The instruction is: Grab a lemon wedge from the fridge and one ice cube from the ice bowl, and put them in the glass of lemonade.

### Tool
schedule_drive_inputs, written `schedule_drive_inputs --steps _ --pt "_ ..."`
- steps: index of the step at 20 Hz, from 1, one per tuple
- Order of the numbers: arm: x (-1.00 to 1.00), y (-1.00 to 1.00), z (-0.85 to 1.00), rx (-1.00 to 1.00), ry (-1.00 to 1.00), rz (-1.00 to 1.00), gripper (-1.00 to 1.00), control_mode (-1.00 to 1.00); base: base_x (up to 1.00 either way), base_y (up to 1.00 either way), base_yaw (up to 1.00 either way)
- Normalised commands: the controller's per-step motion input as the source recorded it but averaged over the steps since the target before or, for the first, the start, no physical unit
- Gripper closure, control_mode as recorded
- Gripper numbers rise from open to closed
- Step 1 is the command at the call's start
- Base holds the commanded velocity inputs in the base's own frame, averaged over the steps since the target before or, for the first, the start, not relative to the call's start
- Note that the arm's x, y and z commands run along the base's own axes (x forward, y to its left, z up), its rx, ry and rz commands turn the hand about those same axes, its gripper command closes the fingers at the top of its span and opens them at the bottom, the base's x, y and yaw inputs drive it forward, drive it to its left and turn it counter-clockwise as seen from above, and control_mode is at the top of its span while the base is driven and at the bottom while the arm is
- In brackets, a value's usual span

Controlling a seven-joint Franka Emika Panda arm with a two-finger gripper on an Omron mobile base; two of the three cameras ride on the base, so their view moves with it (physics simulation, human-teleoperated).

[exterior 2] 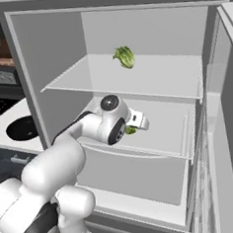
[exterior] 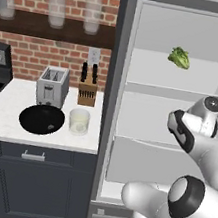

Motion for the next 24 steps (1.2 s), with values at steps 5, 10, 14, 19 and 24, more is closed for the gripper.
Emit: schedule_drive_inputs --steps 5,10,14,19,24 --pt "0.21 0.0 -0.21 0.01 0.07 0.0 -1.0 -1.0 0.0 0.0 0.0" --pt "0.19 0.0 -0.05 0.04 0.03 0.0 -1.0 -1.0 0.0 0.0 0.0" --pt "0.03 0.0 -0.29 0.01 0.01 0.0 -1.0 -1.0 0.0 0.0 0.0" --pt "0.0 0.03 -0.42 0.0 0.04 0.01 -1.0 -1.0 0.0 0.0 0.0" --pt "0.06 0.0 -0.13 0.0 0.0 0.01 -1.0 -1.0 0.0 0.0 0.0"
